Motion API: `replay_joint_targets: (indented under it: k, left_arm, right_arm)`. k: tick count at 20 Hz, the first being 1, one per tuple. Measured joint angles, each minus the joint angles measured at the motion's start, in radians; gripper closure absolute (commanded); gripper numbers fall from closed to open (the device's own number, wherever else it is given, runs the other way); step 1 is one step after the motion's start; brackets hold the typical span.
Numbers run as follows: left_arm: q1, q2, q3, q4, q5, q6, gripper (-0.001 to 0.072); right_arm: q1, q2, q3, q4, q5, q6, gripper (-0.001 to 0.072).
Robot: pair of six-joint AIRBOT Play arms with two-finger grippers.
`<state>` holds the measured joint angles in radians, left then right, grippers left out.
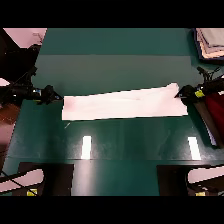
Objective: Fold the shirts.
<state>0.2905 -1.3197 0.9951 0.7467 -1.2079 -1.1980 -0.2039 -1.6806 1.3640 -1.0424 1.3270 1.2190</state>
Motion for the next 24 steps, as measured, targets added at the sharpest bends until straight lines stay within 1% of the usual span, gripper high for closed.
replay_joint_targets:
  k: [8,10,12,13,14,15,16,17,18,19,22,24]
  left_arm:
    - [0.0,0.0,0.0,-0.031,0.011,0.001,0.0675]
    - [0.0,0.0,0.0,-0.039,0.011,0.001,0.0675]
    - [0.0,0.0,0.0,-0.042,0.012,0.001,0.0675]
    - [0.0,0.0,0.0,-0.044,0.013,0.001,0.0675]
    - [0.0,0.0,0.0,-0.047,0.015,0.001,0.0675]
    - [0.0,0.0,0.0,-0.047,0.014,0.001,0.0684]
    - [0.0,0.0,0.0,-0.047,0.014,0.001,0.0684]
    - [-0.002,0.0,0.0,-0.047,0.01,0.0,0.0684]
    - [-0.01,0.0,0.0,-0.047,0.01,0.0,0.0684]
    - [-0.024,0.0,0.0,-0.047,0.009,0.0,0.0685]
    - [-0.105,0.0,0.002,-0.044,0.031,-0.007,0.0685]
    - [-0.189,-0.006,0.013,-0.04,0.062,-0.024,0.0686]
  right_arm:
    - [-0.01,-0.004,-0.004,-0.003,-0.094,-0.003,0.0091]
    - [-0.01,-0.016,-0.003,0.005,-0.095,-0.023,0.0091]
    - [-0.003,-0.039,-0.002,0.018,-0.064,-0.054,0.0092]
    - [0.003,-0.05,-0.001,0.019,-0.048,-0.071,0.0141]
    - [0.008,-0.062,-0.001,0.022,-0.031,-0.083,0.0166]
    - [0.013,-0.072,-0.002,0.029,-0.014,-0.093,0.0219]
    - [0.016,-0.079,-0.002,0.035,-0.006,-0.101,0.0384]
    - [0.018,-0.087,-0.004,0.044,-0.002,-0.103,0.0494]
    - [0.018,-0.093,-0.003,0.053,0.003,-0.108,0.0647]
    - [0.019,-0.096,-0.003,0.063,0.003,-0.116,0.0694]
    - [0.02,-0.099,0.026,0.075,0.021,-0.134,0.0696]
    - [0.02,-0.087,0.06,0.076,0.059,-0.137,0.0697]
